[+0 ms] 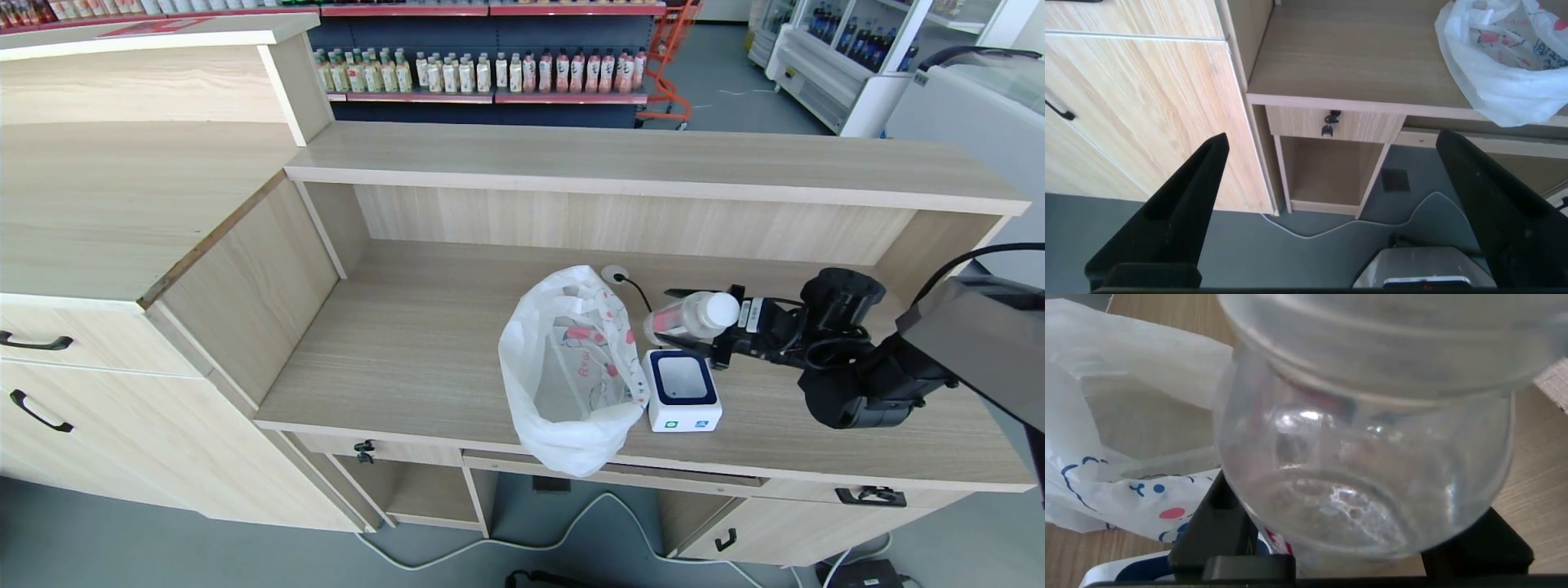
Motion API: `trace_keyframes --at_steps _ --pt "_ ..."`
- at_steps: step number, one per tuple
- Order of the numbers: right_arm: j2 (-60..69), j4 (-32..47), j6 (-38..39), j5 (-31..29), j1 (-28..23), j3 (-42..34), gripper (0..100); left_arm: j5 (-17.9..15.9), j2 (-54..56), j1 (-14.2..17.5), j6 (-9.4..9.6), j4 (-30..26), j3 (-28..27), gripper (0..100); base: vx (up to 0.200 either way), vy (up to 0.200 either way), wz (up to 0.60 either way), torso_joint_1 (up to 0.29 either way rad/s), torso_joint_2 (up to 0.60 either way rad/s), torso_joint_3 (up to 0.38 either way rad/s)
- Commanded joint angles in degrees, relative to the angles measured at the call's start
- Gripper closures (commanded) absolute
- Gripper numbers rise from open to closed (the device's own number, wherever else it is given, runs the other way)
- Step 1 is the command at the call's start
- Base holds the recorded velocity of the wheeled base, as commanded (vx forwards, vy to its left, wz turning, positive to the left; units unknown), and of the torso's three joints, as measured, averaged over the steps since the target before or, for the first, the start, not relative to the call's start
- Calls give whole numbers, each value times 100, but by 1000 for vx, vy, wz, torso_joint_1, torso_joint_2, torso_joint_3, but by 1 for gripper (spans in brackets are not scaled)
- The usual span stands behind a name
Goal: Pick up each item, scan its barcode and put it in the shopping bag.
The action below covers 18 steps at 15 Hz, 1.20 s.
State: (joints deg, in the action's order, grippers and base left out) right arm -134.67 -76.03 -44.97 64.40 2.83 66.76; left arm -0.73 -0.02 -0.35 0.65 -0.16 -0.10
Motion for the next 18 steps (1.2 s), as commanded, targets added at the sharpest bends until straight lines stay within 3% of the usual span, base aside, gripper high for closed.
trace_keyframes --at_steps 1,18 --pt "-59 1 -20 2 25 4 100 3 2 0 6 -2 1 0 0 0 0 0 0 0" --pt "-112 62 -240 -33 16 -119 100 -6 2 0 -3 -2 1 0 0 0 0 0 0 0"
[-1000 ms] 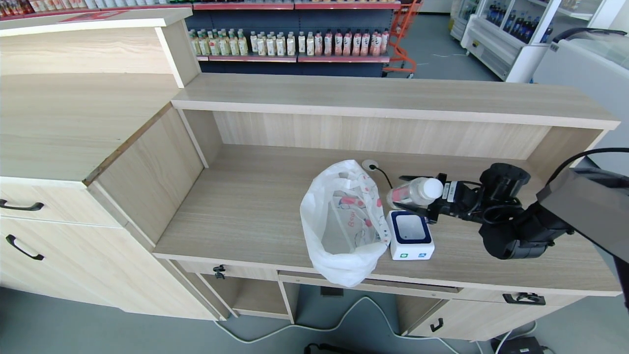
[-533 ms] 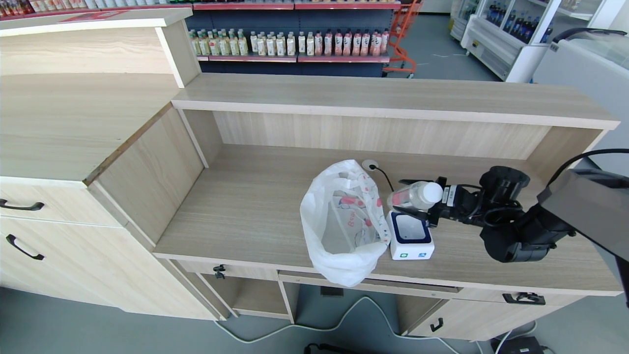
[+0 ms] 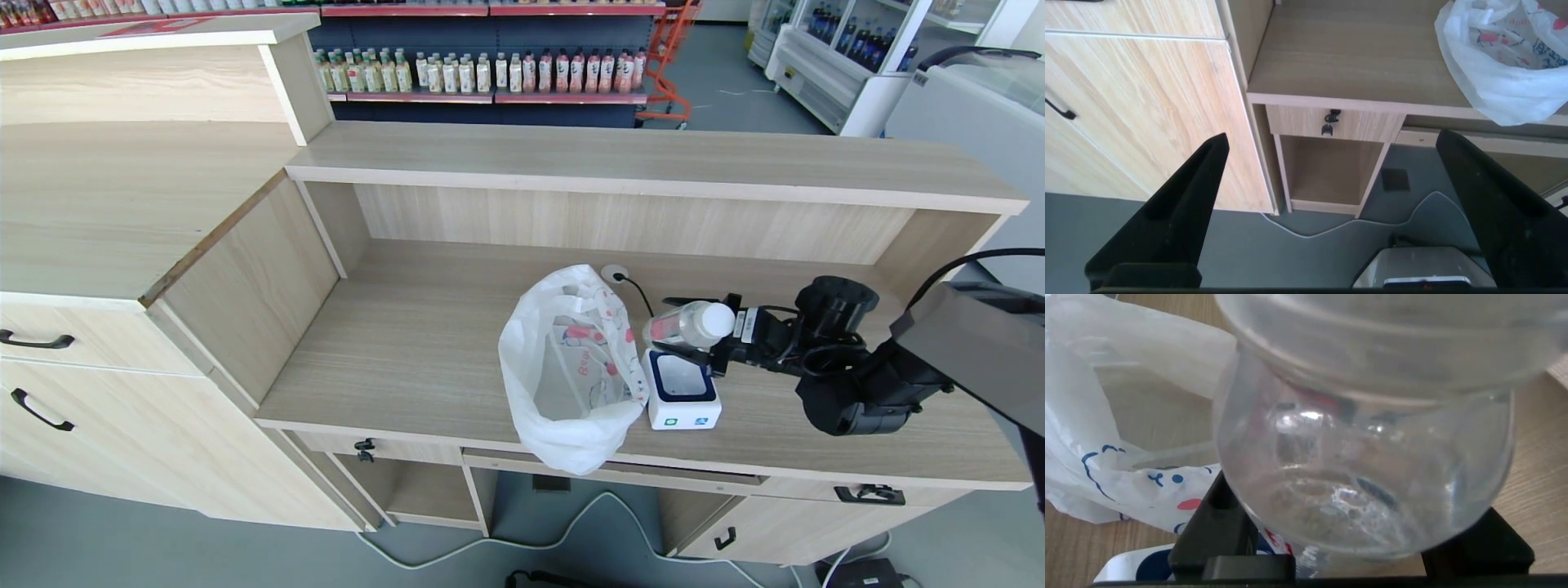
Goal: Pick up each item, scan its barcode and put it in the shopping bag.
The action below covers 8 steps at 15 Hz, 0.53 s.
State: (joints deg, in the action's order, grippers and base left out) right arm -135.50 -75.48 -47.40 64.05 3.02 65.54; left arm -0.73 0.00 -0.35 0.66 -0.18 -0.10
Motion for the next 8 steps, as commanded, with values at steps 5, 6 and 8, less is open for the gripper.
trace_keyframes --at_steps 5,6,8 --pt "164 34 2 2 -30 -59 100 3 0 0 4 1 1 0 0 0 0 0 0 0" --pt "340 148 38 -24 -74 -102 100 3 0 0 -4 1 1 0 0 0 0 0 0 0" --pt "1131 737 530 -393 -214 -252 100 -6 0 0 4 1 1 0 0 0 0 0 0 0"
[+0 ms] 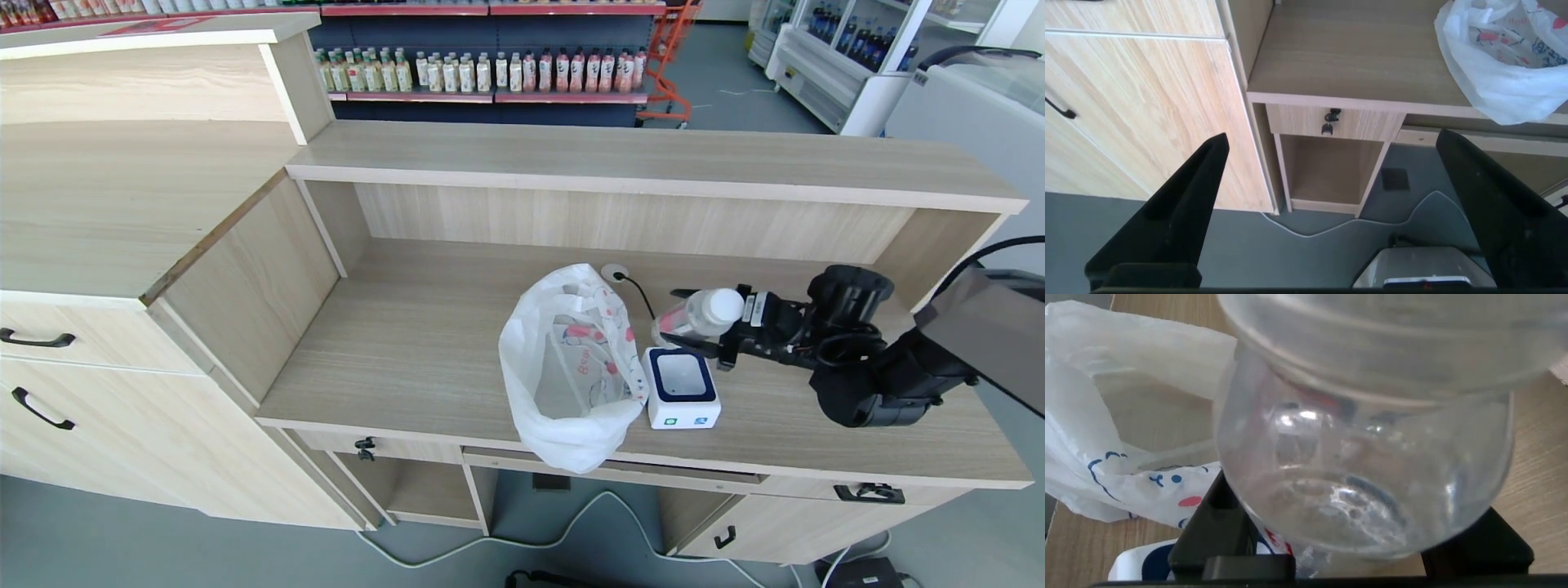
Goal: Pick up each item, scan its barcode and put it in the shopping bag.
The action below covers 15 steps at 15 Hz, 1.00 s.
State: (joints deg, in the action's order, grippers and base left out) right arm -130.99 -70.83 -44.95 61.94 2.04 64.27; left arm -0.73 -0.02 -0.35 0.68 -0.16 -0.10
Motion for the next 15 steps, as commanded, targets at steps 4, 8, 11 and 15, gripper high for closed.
trace_keyframes --at_steps 4,8,11,15 --pt "2807 1423 3115 -2046 -766 -740 100 3 2 0 2 -2 1 0 0 0 0 0 0 0" --pt "3738 1739 3739 -2424 -1583 -1909 100 -6 2 0 2 -2 1 0 0 0 0 0 0 0" --pt "3976 1704 4152 -2555 -1874 -2340 100 3 2 0 2 -2 1 0 0 0 0 0 0 0" --pt "3721 1704 4820 -3777 -1311 -1971 100 3 2 0 2 -2 1 0 0 0 0 0 0 0"
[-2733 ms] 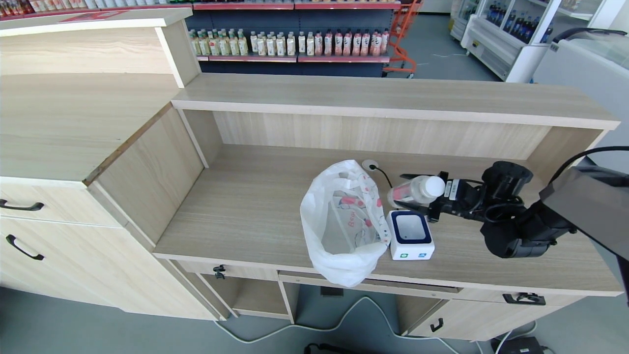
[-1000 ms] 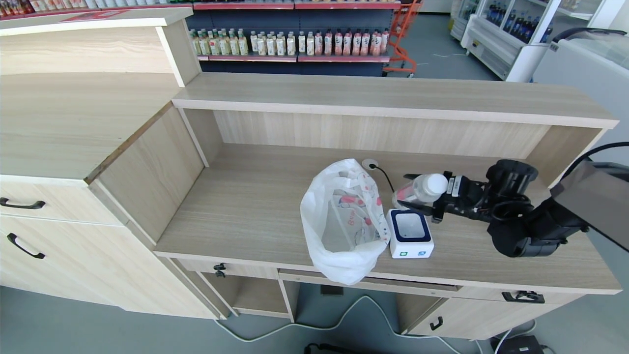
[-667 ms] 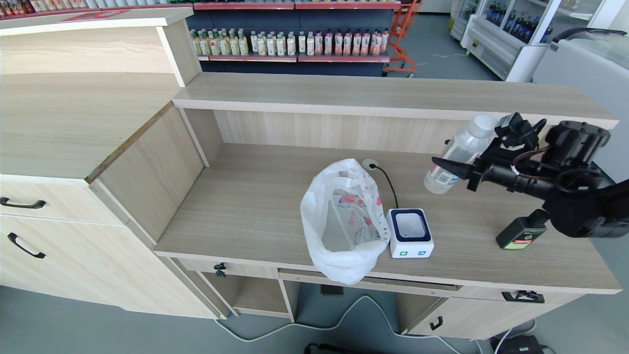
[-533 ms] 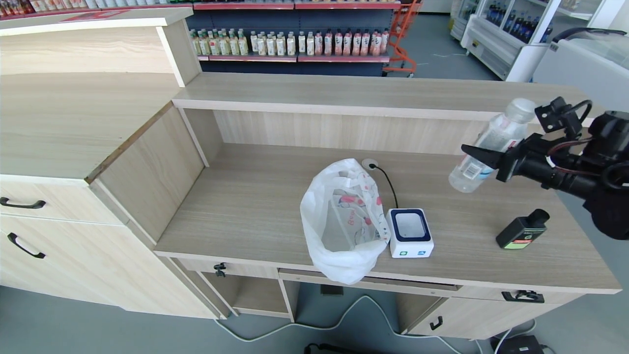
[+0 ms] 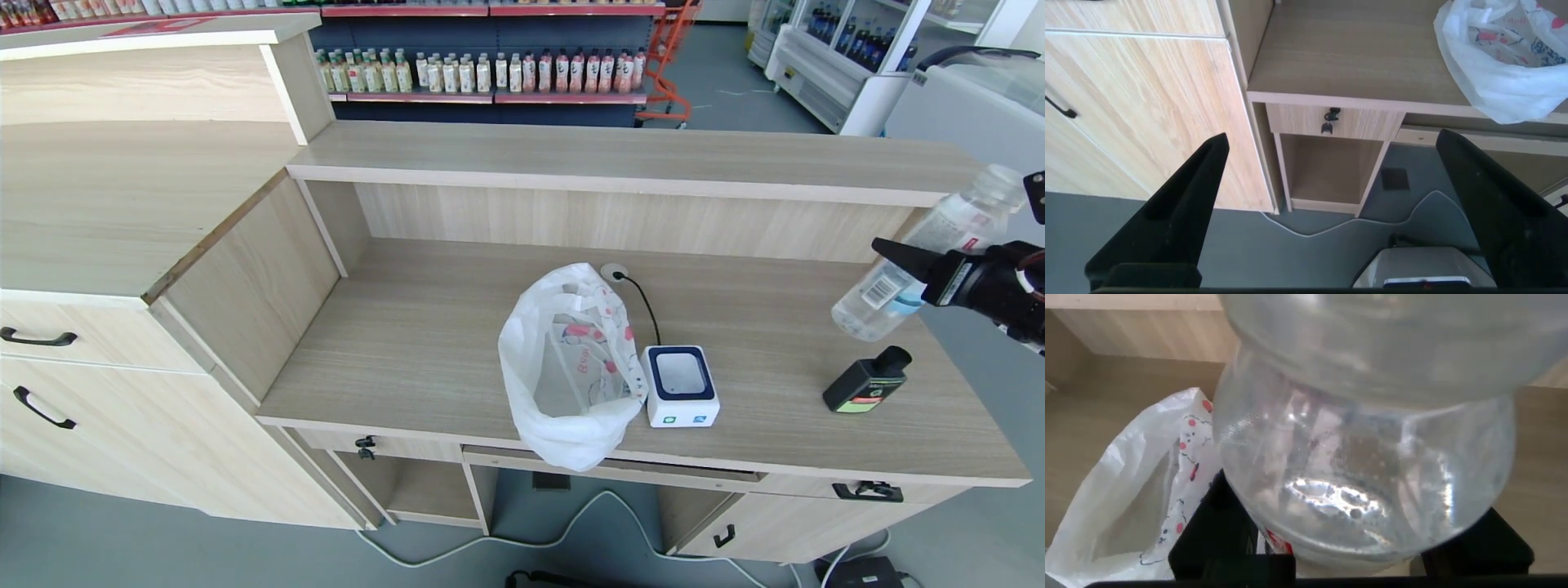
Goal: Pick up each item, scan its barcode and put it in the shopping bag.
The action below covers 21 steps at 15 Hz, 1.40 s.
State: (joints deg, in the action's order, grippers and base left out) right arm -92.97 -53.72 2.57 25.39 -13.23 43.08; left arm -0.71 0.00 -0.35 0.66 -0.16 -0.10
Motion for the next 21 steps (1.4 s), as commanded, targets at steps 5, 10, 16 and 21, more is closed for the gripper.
trace_keyframes --at_steps 5,10,16,21 --pt "-468 -7 86 -193 1015 429 100 -8 0 0 4 -2 1 0 0 0 0 0 0 0" --pt "-477 -15 77 -184 1402 403 100 -8 0 0 4 -2 1 0 0 0 0 0 0 0" --pt "-609 46 112 -8 2149 807 100 -8 0 0 13 7 10 0 0 133 0 3 1 3" --pt "-1189 20 103 -78 2527 1062 100 -17 0 0 4 -2 1 0 0 120 0 1 0 1"
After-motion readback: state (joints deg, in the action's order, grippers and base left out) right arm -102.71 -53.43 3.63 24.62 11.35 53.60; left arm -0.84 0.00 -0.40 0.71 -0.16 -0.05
